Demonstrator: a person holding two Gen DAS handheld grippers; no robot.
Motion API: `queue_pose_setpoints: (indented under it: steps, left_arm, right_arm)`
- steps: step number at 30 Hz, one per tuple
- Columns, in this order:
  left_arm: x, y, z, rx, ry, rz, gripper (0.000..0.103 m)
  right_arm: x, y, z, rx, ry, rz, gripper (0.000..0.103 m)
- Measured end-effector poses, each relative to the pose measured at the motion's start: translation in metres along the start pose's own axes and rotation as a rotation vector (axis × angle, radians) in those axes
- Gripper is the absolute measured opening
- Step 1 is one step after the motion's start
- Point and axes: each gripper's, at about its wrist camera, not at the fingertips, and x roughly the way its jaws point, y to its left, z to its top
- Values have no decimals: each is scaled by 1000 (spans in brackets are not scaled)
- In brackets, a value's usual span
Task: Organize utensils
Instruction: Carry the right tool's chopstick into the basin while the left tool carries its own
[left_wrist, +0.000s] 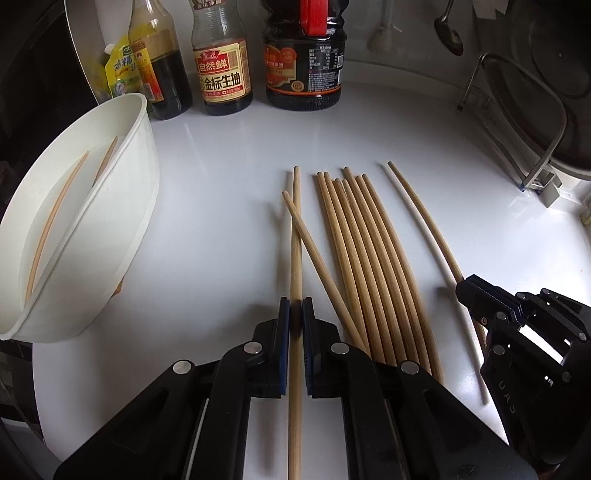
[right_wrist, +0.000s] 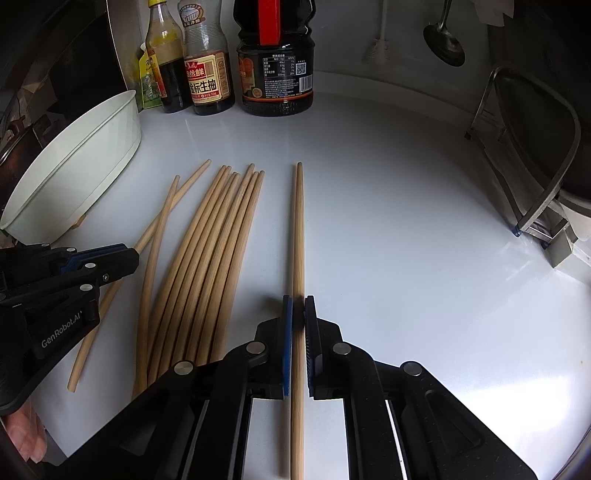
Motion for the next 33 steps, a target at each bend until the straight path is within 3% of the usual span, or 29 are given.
queue_pose_setpoints:
  steps: [8, 18, 25, 33]
  left_arm:
    - [2, 4, 16, -17, -9, 6, 7]
    - [-32, 20, 19, -11, -44, -22, 7]
    - [-69, 58, 26, -34, -93, -25, 7]
    - [-104, 136, 45, -110, -149, 25, 7]
  right_arm:
    - [-7, -5, 1, 33, -7, -8, 6]
    - [-25, -5, 7, 79, -11, 7, 6]
    - [-51, 15, 29, 87, -39, 38, 6]
    - [-70, 79, 87, 19, -116, 136, 6]
